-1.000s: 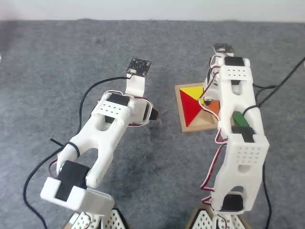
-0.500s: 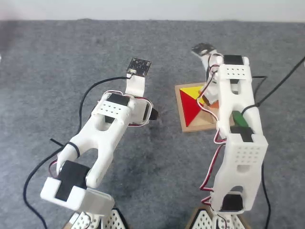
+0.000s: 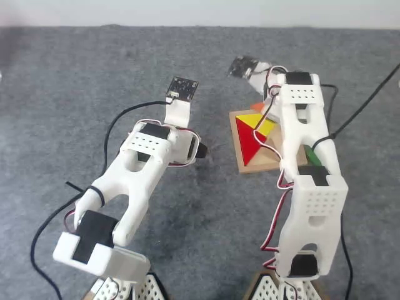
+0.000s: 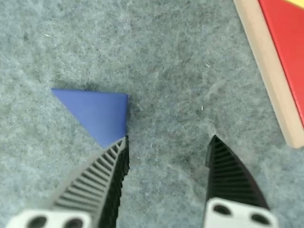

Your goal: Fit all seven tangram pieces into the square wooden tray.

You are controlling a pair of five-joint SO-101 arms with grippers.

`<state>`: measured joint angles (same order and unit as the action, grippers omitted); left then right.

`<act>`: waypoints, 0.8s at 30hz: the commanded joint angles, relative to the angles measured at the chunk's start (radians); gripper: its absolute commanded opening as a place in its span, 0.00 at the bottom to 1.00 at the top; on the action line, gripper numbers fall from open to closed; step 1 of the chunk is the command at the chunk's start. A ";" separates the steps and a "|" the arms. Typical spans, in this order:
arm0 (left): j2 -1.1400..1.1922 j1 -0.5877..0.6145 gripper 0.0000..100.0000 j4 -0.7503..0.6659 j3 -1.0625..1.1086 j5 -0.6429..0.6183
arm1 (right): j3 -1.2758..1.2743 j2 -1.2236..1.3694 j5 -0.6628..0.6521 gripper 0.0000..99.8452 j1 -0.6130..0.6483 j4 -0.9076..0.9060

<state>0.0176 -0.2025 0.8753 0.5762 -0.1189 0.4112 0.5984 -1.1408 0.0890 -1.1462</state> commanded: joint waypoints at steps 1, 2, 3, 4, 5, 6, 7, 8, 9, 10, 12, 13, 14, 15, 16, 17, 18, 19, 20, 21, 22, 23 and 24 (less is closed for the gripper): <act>-0.054 -0.006 0.26 -0.018 -0.002 0.002 | 0.043 -0.027 -0.201 0.03 0.004 0.019; -0.054 -0.006 0.26 -0.026 -0.001 0.002 | 0.043 -0.016 -0.229 0.03 0.004 0.018; -0.054 -0.005 0.26 -0.034 0.001 0.002 | 0.043 -0.012 -0.261 0.04 0.004 0.008; -0.054 -0.003 0.26 -0.037 0.001 0.002 | 0.043 -0.008 -0.296 0.04 0.002 -0.013; -0.054 -0.002 0.26 -0.040 0.001 0.002 | 0.043 -0.008 -0.336 0.04 0.002 -0.036; -0.054 -0.002 0.26 -0.040 0.002 0.002 | 0.043 -0.008 -0.379 0.04 0.002 -0.061; -0.054 -0.002 0.26 -0.043 0.004 0.002 | 0.043 -0.008 -0.419 0.04 0.001 -0.084; -0.054 -0.003 0.26 -0.044 0.008 0.002 | 0.043 -0.008 -0.457 0.04 -0.001 -0.102; -0.054 -0.006 0.26 -0.044 0.010 0.002 | 0.043 -0.008 -0.494 0.04 -0.007 -0.119; -0.054 -0.008 0.26 -0.044 0.010 0.002 | 0.043 -0.007 -0.528 0.04 -0.015 -0.133; -0.054 -0.005 0.26 -0.044 0.010 0.002 | 0.043 -0.001 -0.582 0.04 -0.025 -0.150; -0.054 -0.003 0.26 -0.044 0.010 0.002 | 0.043 0.001 -0.600 0.04 -0.028 -0.151; -0.054 -0.003 0.26 -0.044 0.010 0.002 | 0.043 0.001 -0.612 0.04 -0.028 -0.151; -0.054 -0.006 0.26 -0.044 0.012 0.002 | 0.043 0.001 -0.618 0.04 -0.028 -0.151; -0.054 -0.006 0.26 -0.044 0.013 0.002 | 0.043 0.001 -0.618 0.04 -0.028 -0.151; -0.054 -0.008 0.26 -0.044 0.015 0.002 | 0.043 0.001 -0.617 0.03 -0.028 -0.148; -0.054 -0.008 0.26 -0.044 0.015 0.002 | 0.043 0.001 -0.615 0.03 -0.028 -0.150; -0.054 -0.008 0.26 -0.044 0.015 0.002 | 0.043 0.001 -0.615 0.03 -0.030 -0.148; -0.054 -0.008 0.26 -0.044 0.015 0.002 | 0.043 0.001 -0.600 0.03 -0.041 -0.140; -0.054 -0.008 0.26 -0.044 0.015 0.002 | 0.044 -0.002 -0.580 0.03 -0.047 -0.139; -0.054 -0.008 0.26 -0.044 0.015 0.002 | 0.044 -0.005 -0.565 0.03 -0.053 -0.139; -0.054 -0.008 0.26 -0.044 0.015 0.002 | 0.044 -0.007 -0.559 0.03 -0.058 -0.142; -0.054 -0.008 0.26 -0.044 0.015 0.002 | 0.044 -0.007 -0.559 0.03 -0.068 -0.150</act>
<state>0.0176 -0.2025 0.8477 0.5946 -0.1189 0.4127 0.6183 -1.7223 0.0476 -1.2858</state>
